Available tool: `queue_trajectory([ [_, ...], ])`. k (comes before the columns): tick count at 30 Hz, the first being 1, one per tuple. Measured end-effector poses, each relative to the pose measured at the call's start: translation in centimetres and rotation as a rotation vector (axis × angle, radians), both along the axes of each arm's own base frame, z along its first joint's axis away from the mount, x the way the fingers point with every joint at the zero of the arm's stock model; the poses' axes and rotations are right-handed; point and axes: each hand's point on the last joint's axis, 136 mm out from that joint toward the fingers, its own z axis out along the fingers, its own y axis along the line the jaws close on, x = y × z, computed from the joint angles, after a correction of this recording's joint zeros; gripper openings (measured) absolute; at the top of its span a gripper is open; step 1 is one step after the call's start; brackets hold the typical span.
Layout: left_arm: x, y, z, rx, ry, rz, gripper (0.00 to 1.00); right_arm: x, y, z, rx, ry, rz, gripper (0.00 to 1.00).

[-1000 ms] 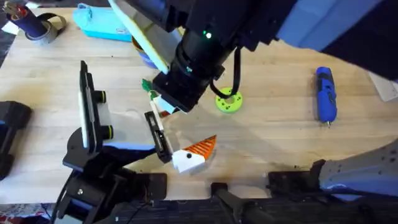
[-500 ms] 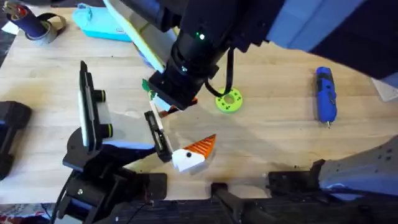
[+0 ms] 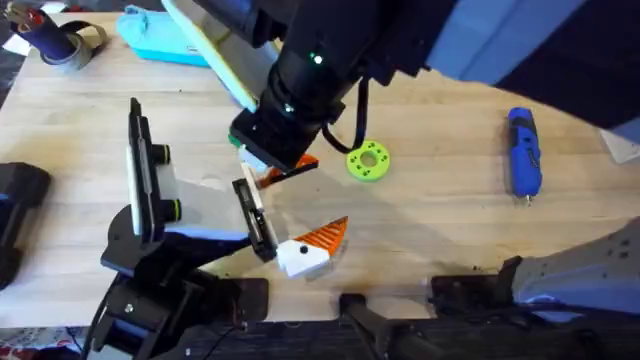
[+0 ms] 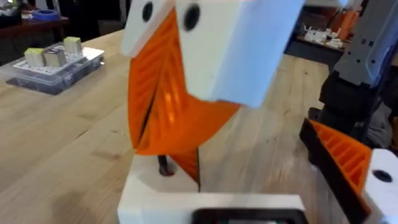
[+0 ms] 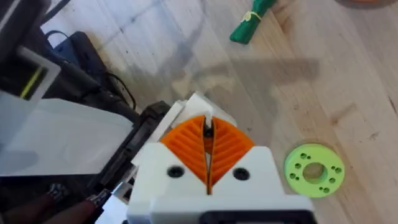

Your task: Pick up the gripper from the table and insert it into the empty holder that is missing its gripper. Then pick up a screw, insert it into the mounting hole, and use the screwdriver to tighten it. Finally, clean up the table by picking up the vegetable and placing it into the bucket.

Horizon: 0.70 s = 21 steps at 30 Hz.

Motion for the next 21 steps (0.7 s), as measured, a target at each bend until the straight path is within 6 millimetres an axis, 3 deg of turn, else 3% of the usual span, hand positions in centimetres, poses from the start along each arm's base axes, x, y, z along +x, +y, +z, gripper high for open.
queue_trajectory([
  [21, -0.07, -0.03, -0.02, 0.001, -0.001, -0.004, 0.987, -0.58, -0.42, -0.61, -0.034, 0.022, 0.007, 0.005],
])
